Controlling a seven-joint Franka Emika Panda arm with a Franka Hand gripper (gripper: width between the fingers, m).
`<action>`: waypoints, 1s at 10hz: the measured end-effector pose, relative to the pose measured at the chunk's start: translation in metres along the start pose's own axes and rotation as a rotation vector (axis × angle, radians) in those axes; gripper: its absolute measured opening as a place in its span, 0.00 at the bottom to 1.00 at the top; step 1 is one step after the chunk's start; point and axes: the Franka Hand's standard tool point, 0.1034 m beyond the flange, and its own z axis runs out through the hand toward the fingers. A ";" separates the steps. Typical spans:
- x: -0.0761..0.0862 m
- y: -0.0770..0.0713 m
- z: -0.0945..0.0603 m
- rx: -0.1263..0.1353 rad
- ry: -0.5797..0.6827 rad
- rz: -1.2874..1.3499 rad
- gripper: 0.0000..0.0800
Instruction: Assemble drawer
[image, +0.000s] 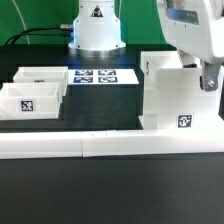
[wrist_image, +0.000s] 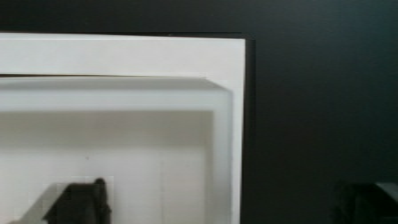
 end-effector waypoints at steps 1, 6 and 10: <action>0.000 0.000 0.000 0.000 0.000 -0.005 0.81; -0.003 0.016 -0.033 -0.003 -0.027 -0.286 0.81; -0.001 0.026 -0.030 -0.033 -0.035 -0.446 0.81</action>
Offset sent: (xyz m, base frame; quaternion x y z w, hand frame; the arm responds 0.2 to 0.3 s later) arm -0.0385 0.0077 0.0290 -0.0389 -0.0811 -0.1682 0.9816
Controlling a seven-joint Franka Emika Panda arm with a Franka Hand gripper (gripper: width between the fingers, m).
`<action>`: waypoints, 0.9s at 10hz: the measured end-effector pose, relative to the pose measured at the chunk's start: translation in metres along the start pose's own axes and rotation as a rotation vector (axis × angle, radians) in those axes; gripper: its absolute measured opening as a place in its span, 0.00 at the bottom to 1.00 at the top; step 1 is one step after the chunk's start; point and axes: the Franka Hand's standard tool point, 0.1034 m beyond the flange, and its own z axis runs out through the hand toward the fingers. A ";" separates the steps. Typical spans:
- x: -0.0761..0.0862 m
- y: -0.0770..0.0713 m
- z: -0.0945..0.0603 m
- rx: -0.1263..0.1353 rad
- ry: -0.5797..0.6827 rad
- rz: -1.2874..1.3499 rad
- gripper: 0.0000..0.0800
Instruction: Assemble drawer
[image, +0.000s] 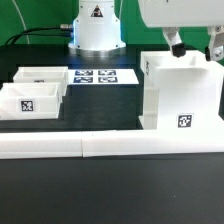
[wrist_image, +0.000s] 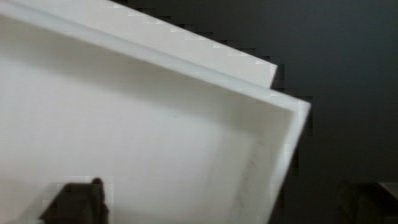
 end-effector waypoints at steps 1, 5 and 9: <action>0.000 0.010 -0.004 -0.056 -0.039 -0.204 0.81; 0.003 0.022 -0.009 -0.080 -0.075 -0.601 0.81; 0.015 0.046 -0.024 -0.151 -0.107 -1.028 0.81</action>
Offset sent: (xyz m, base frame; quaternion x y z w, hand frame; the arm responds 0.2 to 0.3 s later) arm -0.0231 -0.0167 0.0073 -0.0221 0.0023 -0.1932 0.9809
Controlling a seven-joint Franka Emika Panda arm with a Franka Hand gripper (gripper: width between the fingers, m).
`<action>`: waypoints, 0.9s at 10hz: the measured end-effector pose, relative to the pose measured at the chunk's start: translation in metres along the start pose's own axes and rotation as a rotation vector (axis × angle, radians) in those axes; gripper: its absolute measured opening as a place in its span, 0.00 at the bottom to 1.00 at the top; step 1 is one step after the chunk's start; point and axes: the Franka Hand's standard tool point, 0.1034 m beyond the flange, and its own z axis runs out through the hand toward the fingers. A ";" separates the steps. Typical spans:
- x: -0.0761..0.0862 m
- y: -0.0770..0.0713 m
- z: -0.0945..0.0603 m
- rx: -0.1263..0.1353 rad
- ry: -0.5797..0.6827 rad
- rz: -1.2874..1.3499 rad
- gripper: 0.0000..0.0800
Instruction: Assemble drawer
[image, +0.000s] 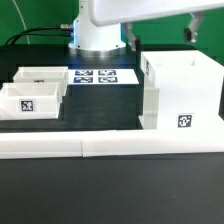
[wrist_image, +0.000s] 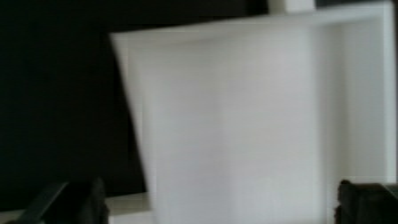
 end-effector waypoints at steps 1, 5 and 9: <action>-0.015 0.013 -0.006 -0.008 -0.003 -0.020 0.81; -0.050 0.080 0.000 -0.027 0.030 -0.056 0.81; -0.050 0.079 0.000 -0.028 0.029 -0.056 0.81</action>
Offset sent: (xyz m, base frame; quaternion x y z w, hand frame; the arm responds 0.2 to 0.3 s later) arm -0.0436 -0.0655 -0.0141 -0.0033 0.0450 -0.0411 0.9981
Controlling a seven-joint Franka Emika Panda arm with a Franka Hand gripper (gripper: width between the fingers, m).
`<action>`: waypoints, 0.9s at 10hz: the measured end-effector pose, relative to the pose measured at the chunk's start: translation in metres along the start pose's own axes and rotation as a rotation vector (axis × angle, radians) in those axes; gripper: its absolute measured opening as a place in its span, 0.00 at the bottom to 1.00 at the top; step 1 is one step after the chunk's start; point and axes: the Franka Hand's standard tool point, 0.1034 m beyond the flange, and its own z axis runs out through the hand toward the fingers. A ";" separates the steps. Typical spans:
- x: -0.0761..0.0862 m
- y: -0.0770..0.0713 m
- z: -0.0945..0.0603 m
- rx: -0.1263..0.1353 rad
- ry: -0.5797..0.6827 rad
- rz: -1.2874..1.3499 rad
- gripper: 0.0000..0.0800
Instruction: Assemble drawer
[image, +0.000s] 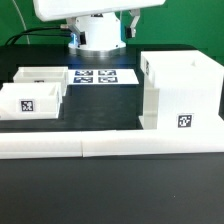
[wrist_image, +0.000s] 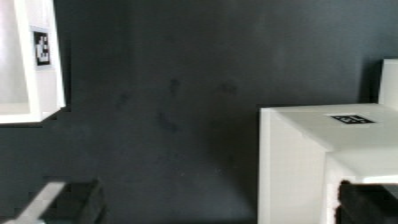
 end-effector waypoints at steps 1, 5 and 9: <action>-0.001 0.000 0.001 0.002 -0.002 0.022 0.81; -0.039 0.027 0.035 -0.027 0.001 0.065 0.81; -0.048 0.054 0.060 -0.070 0.046 0.062 0.81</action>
Offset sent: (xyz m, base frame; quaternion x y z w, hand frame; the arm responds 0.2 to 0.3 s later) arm -0.0504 -0.0273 -0.0270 -0.0416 0.0094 -0.0087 0.9991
